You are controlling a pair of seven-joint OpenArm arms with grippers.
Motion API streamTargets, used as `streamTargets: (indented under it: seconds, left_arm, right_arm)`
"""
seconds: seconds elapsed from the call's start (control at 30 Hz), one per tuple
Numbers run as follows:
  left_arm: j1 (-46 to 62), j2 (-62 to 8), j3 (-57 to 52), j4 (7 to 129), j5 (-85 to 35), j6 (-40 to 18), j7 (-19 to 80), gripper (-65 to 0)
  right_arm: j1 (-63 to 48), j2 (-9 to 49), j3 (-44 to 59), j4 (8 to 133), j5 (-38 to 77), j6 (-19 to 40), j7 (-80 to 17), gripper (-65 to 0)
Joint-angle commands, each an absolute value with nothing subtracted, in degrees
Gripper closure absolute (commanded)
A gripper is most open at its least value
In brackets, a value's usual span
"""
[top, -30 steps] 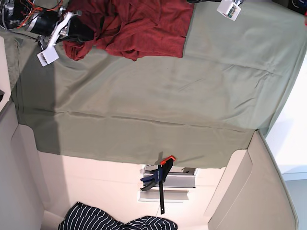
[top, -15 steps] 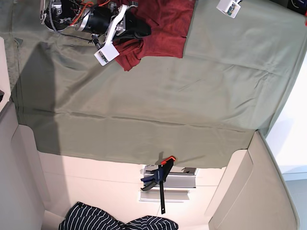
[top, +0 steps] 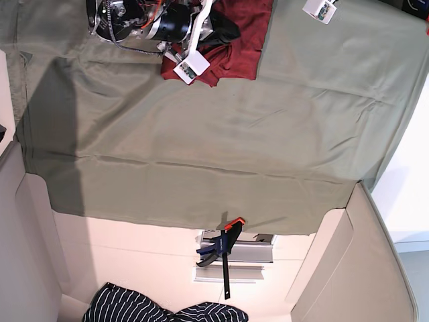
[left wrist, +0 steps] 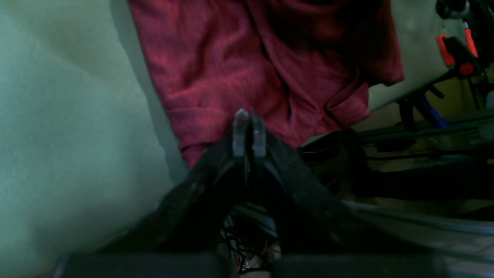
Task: Fold the T-shirt properly
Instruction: 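Fold the shirt end with the right gripper over the band toward the left gripper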
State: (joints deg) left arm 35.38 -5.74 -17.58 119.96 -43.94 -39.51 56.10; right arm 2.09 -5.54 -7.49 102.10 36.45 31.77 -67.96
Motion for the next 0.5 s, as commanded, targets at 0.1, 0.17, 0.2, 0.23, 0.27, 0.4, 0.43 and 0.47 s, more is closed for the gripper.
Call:
streamTargets:
  seconds: [0.1,0.17,0.2,0.23,0.27,0.4,0.43,0.47]
  left_arm:
    - [35.94,-6.04,-17.69,121.01,-44.99,-40.0,55.07,0.0]
    - [36.29,-6.04,-17.69,121.01,-44.99,-40.0,55.07,0.0]
    - [36.42,-6.04,-17.69,121.01,-45.01,-40.0,55.05,0.0]
    - [36.49,-6.04,-17.69,121.01,-44.99,-40.0,55.05,0.0]
    - [36.49,-6.04,-17.69,121.01,-44.99,-40.0,55.05,0.0]
    - [36.49,-6.04,-17.69,121.01,-44.99,-40.0,55.05,0.0]
    - [36.49,-6.04,-17.69,121.01,-44.99,-40.0,55.05,0.0]
    - [36.49,-6.04,-17.69,121.01,-44.99,-40.0,55.05,0.0]
  right_arm:
    - [3.09,-5.89,-7.64,103.0,38.15,32.32,-65.52,-39.6]
    - [3.31,-5.87,-7.64,103.0,39.0,32.32,-65.54,-39.4]
    - [3.31,-5.87,-7.64,103.02,39.55,32.32,-65.54,-39.4]
    - [3.36,-5.87,-7.64,103.02,40.36,32.32,-65.54,-39.4]
    - [3.36,-5.87,-7.64,103.02,41.25,32.32,-65.54,-39.4]
    - [3.33,-5.87,-7.64,103.02,45.3,32.34,-65.6,-39.4]
    - [3.33,-5.87,-7.64,103.02,46.39,32.36,-65.71,-39.4]
    - [3.33,-5.87,-7.64,103.02,47.48,32.36,-65.93,-39.4]
